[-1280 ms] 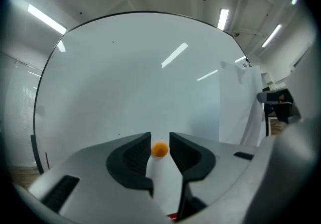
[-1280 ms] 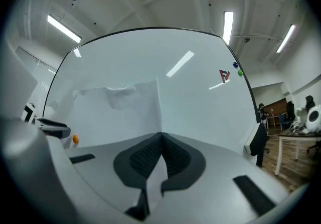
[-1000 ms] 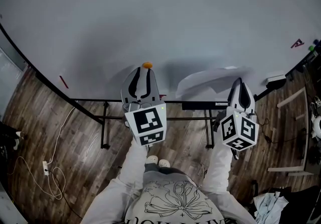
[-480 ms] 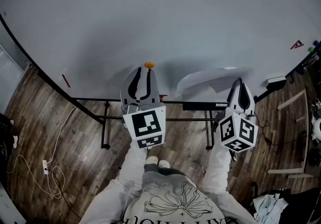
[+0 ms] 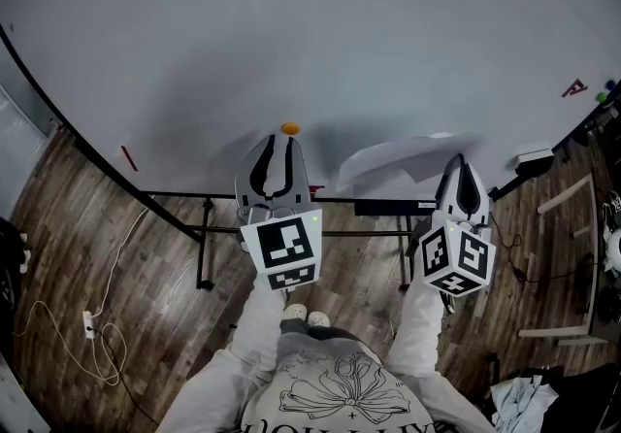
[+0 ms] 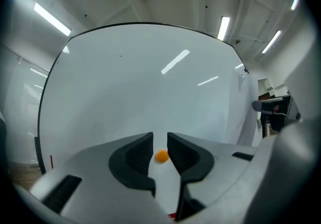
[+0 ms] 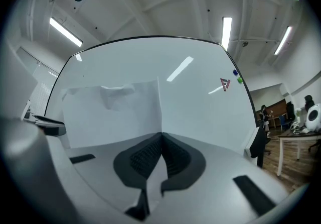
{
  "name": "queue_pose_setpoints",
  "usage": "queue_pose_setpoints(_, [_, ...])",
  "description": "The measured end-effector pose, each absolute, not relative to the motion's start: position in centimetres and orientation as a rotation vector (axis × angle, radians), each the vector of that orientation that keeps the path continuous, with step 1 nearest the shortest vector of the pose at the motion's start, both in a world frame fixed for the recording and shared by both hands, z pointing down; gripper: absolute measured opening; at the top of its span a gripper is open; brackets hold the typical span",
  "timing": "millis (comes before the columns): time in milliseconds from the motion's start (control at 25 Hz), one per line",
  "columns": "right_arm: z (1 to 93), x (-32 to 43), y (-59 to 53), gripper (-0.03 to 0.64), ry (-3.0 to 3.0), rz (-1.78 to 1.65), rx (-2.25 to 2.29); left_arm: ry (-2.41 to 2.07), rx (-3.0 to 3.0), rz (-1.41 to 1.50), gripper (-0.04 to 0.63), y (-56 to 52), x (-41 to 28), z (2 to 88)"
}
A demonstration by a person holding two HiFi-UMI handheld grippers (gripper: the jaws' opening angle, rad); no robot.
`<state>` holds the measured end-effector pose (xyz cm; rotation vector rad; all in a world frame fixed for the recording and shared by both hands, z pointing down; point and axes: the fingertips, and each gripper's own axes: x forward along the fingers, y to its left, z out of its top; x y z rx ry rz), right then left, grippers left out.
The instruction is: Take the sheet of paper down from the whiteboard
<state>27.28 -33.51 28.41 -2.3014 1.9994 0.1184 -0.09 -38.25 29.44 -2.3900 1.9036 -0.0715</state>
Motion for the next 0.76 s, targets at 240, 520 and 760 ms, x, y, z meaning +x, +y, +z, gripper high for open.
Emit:
queue_pose_setpoints(240, [28.3, 27.0, -33.1, 0.003, 1.996, 0.12, -2.3, 1.892, -2.393, -0.073, 0.085, -37.9, -0.2, 29.5])
queue_pose_setpoints(520, [28.2, 26.9, -32.9, 0.003, 2.006, 0.119, -2.293, 1.886, -2.392, -0.075, 0.084, -37.7, -0.2, 29.4])
queue_pose_setpoints(760, [28.2, 26.2, -32.4, 0.003, 2.014, 0.123, -2.297, 1.882, -2.4, -0.075, 0.084, -37.2, -0.7, 29.4])
